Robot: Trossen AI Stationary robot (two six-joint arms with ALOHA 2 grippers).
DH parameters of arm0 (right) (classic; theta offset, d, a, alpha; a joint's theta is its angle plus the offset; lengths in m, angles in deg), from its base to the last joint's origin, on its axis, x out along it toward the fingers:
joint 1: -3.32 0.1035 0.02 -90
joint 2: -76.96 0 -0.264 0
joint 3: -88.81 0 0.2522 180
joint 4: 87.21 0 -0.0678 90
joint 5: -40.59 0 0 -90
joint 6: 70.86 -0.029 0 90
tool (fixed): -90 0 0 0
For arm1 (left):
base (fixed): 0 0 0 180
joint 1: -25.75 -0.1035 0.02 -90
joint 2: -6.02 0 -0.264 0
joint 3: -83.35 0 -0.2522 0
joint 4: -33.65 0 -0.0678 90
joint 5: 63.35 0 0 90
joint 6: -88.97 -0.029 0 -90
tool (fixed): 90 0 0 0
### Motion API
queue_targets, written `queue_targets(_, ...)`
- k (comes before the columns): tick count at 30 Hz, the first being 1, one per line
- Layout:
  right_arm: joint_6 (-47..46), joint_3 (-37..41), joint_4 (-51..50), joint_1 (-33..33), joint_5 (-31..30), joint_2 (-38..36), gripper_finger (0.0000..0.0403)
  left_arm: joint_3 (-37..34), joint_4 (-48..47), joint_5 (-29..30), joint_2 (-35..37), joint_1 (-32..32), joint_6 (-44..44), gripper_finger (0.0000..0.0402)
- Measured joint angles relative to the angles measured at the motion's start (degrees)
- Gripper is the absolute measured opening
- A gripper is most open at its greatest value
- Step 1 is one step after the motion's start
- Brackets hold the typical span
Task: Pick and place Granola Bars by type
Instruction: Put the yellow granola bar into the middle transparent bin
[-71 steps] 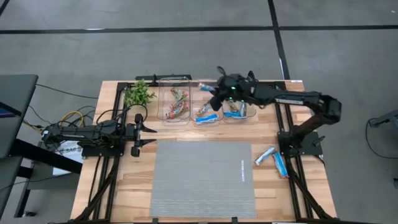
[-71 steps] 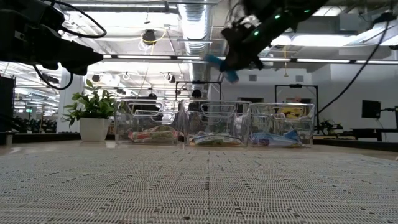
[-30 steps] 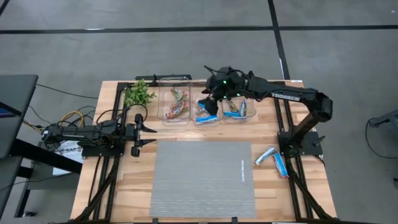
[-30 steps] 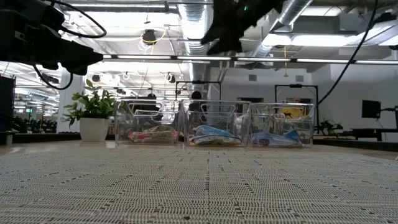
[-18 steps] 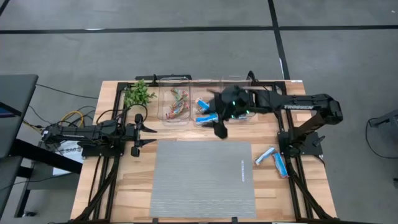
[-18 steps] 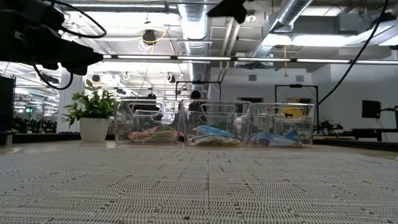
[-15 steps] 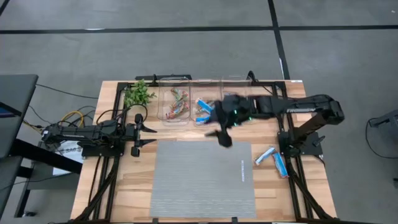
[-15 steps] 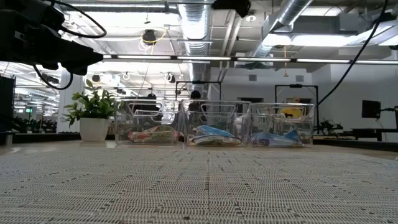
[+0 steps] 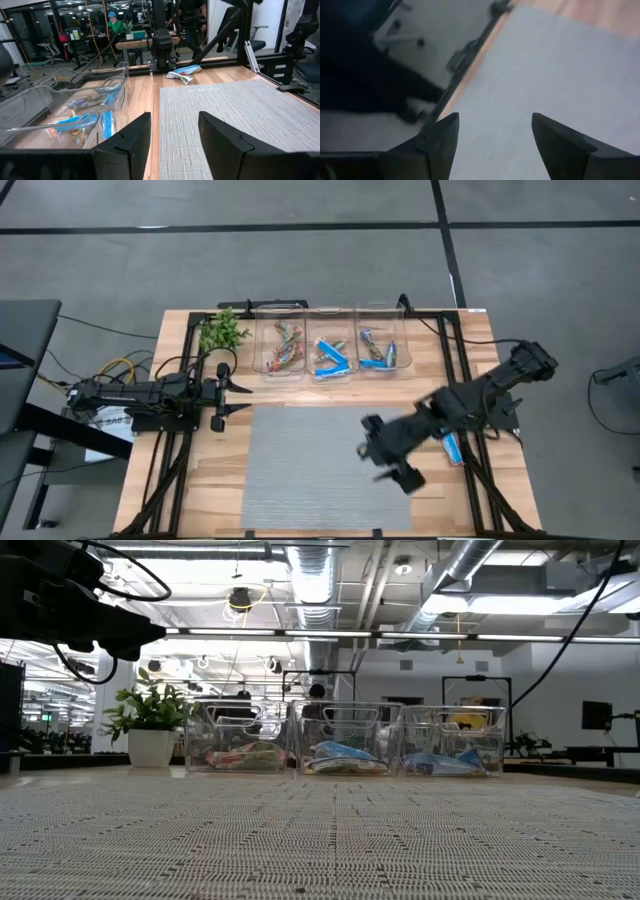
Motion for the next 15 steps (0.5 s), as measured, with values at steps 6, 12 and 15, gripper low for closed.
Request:
queue_targets(6, -3.95, 0.0, -5.1, 5.88, -0.24, 0.82, 0.0244, -0.01, 0.0, -0.01, 0.0, 0.0, 0.0, 0.0159)
queue_targets(12, -10.21, -0.09, -18.69, 6.58, -0.29, 2.7, 0.0244, 0.0, 0.0, -0.02, -0.02, 0.0, 0.0, 0.0159)
queue_targets(15, -13.95, 0.15, -27.21, 5.42, -0.54, 4.55, 0.0244, 0.0, 0.0, -0.02, 0.0, 0.0, 0.0, 0.0159)
